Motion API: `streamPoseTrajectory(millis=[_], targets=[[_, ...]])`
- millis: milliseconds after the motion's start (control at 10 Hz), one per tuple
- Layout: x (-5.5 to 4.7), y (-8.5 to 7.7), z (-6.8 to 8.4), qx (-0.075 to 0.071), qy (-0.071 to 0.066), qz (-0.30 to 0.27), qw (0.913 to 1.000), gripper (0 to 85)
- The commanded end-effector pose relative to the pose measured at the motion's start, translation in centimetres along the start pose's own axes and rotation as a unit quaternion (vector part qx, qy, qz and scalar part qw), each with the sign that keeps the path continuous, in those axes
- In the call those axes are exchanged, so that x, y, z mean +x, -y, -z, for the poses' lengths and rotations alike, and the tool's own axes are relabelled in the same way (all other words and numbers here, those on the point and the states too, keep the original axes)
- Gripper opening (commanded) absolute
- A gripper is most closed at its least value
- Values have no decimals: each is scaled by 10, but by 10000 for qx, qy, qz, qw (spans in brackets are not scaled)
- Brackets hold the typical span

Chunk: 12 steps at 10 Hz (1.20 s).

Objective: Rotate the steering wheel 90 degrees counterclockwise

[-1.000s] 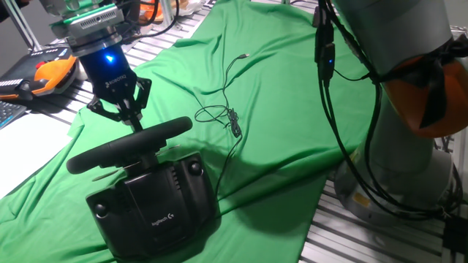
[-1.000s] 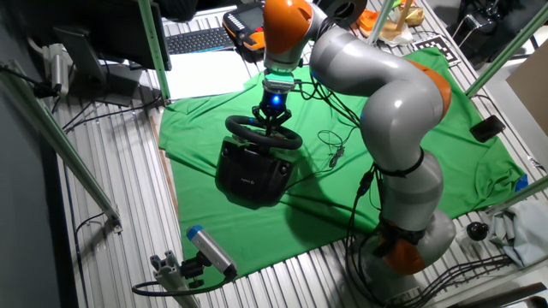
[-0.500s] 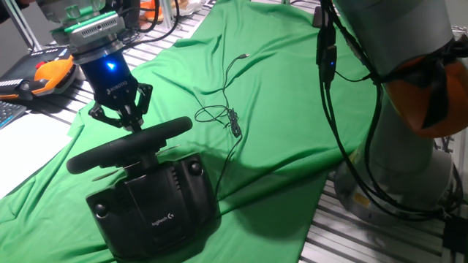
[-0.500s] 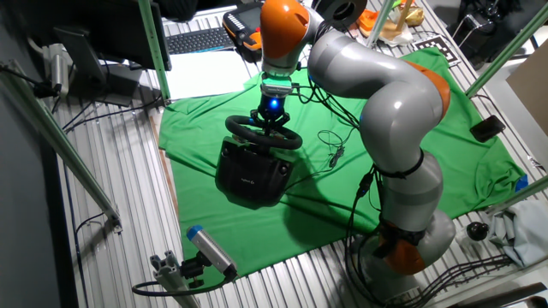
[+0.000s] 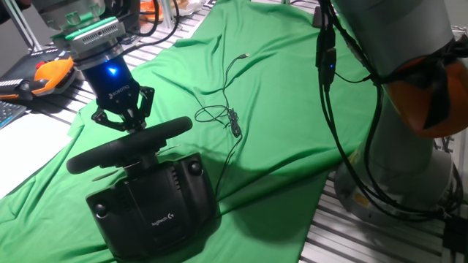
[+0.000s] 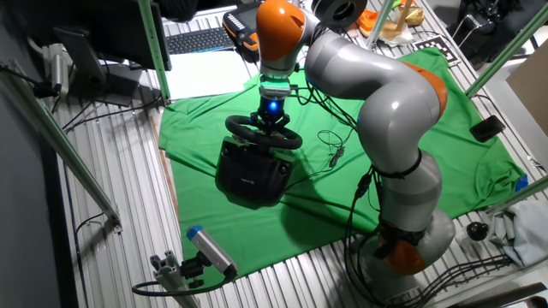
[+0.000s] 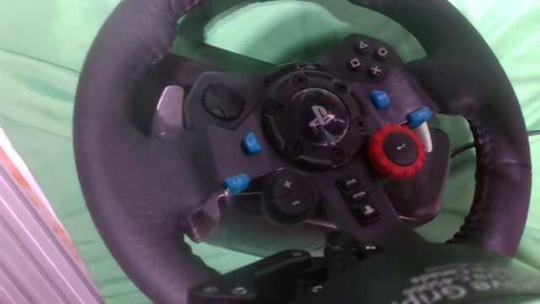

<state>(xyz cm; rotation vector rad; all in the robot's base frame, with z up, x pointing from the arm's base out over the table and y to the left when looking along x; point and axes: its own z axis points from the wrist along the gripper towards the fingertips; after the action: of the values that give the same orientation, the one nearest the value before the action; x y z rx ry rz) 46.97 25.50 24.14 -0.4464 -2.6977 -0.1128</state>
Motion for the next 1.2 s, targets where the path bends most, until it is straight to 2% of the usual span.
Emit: streamPoseTrajectory(millis=[0,400,1100], targets=[[0,1,-1,14,-13,5,10000,0],[-5,9,-4,107,21,148,9998,0],[-8,17,-7,190,63,257,9995,0]])
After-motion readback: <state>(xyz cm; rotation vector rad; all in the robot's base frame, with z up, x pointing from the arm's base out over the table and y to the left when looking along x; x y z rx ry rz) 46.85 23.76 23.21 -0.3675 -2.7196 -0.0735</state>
